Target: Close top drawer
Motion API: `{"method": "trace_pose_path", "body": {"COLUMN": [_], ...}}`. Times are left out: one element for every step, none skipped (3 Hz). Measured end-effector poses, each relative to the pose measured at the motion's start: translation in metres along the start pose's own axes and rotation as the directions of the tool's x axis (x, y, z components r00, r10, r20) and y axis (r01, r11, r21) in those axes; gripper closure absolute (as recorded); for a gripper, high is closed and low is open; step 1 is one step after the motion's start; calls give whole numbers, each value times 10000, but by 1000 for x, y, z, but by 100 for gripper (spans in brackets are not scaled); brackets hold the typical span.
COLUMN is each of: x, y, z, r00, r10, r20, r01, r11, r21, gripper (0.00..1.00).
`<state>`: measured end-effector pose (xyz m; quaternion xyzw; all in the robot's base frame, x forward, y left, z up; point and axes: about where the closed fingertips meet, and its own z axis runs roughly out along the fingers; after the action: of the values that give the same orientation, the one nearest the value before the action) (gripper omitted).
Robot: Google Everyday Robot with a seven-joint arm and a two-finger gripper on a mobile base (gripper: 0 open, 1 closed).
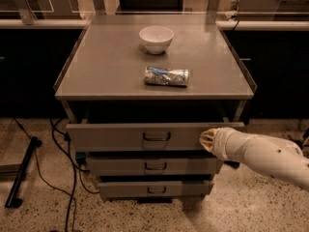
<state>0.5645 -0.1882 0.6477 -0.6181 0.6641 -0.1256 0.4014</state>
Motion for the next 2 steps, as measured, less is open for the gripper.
{"method": "trace_pose_path", "body": {"x": [-1, -2], "y": [-8, -11], "z": [20, 34], "r00": [9998, 9996], "r10": [-5, -6], "r20": [176, 289], "r01": [2, 1], "r11": [9999, 9999], "r21": [140, 168], "gripper": [100, 100]}}
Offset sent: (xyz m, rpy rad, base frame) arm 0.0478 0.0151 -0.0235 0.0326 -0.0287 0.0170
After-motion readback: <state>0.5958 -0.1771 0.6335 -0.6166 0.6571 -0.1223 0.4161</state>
